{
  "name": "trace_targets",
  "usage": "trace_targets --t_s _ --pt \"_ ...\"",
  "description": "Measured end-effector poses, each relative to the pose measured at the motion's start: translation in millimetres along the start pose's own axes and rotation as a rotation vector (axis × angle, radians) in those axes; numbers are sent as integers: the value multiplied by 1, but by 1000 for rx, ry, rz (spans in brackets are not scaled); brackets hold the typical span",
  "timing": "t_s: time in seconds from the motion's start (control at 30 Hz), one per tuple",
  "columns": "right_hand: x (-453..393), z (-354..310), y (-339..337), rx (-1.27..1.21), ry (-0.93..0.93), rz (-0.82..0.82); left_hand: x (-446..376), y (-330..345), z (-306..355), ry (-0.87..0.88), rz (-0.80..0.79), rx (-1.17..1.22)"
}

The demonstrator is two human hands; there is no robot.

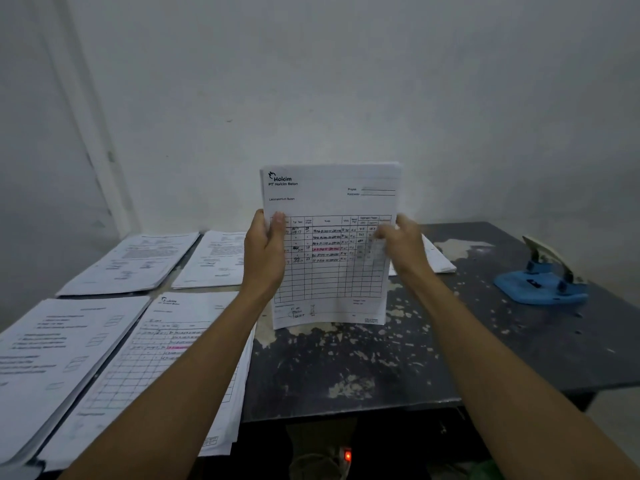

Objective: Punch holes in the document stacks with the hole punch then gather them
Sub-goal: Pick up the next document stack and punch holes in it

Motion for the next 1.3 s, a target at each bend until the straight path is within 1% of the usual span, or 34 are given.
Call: trace_targets --t_s 0.07,0.13,0.23,0.4,0.5,0.57,0.7,0.77,0.83,0.93,1.07,1.13,1.2,1.27,1.3 --pt "6 5 4 -18 -14 27 0 3 2 22 27 -11" --pt "8 2 7 -45 -68 71 0 5 9 47 66 -32" --pt "9 -3 10 -7 -134 136 1 10 17 91 112 -69" --pt "25 10 25 19 -26 157 16 19 5 64 132 -97" --pt "20 3 24 7 -60 189 12 16 7 87 162 -87" --pt "16 0 23 8 -80 183 9 14 7 94 161 -82" --pt "22 15 25 83 3 95 13 14 -7 43 134 -120" --pt "22 18 21 78 -2 66 11 13 -9 35 134 -153" --pt "17 14 14 60 -16 26 4 10 -5 38 117 -178" --pt "4 3 0 56 -16 -45 -9 8 1 14 43 -188" --pt "-7 -6 -18 10 18 -109 -16 11 7 25 -19 -102" --pt "-9 -8 -26 3 22 -126 -17 17 6 -64 -45 15" --pt "-9 -8 -33 -2 19 -136 -18 25 2 -184 -110 134" --pt "-10 -7 -41 8 19 -141 -19 33 -1 -263 -186 182" --pt "-10 -6 -46 14 24 -142 -18 37 -2 -267 -208 175"
Point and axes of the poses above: each hand's wrist, its own x-axis away from the middle knuckle, its own y-axis out of the palm, z = x × y, the point moved 3 cm from there along -x, towards the middle knuckle, and after that the axes turned 4 degrees about -y, right-handed, at the moved point
